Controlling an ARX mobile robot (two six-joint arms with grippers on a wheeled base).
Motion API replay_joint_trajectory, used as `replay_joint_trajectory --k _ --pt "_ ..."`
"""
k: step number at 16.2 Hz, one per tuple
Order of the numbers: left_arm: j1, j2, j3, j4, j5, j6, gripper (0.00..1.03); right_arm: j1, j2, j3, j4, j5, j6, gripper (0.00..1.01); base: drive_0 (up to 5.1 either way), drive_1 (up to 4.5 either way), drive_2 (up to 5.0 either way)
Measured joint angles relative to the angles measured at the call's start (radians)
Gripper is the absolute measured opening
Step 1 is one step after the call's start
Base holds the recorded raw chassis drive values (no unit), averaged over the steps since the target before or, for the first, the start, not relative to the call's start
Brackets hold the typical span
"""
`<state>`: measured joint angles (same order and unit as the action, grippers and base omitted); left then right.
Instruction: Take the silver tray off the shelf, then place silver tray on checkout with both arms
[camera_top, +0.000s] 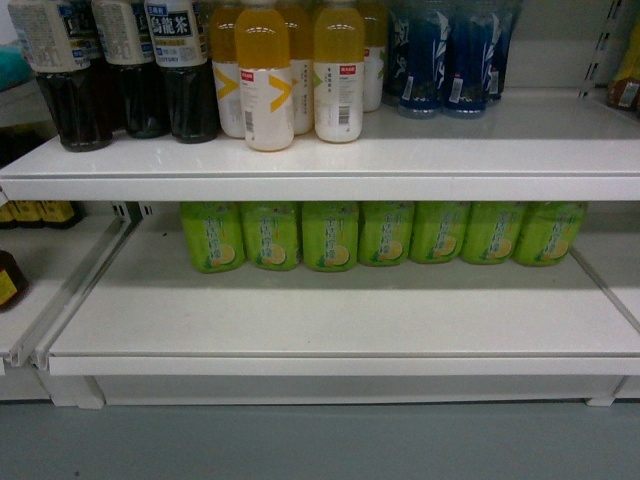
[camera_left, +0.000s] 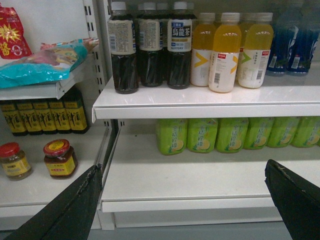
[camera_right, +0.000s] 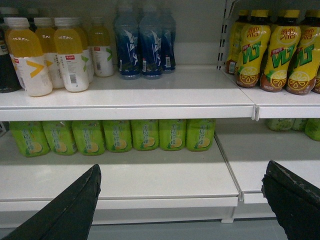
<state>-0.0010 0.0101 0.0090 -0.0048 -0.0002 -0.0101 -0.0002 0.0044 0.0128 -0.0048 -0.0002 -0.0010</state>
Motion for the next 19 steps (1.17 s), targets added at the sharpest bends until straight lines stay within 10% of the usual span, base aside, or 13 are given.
replay_joint_trajectory --k 19 --pt "0.000 0.000 0.000 0.000 0.000 0.000 0.98 0.000 0.000 0.000 0.000 0.000 0.000 0.98 0.0 0.00 0.0"
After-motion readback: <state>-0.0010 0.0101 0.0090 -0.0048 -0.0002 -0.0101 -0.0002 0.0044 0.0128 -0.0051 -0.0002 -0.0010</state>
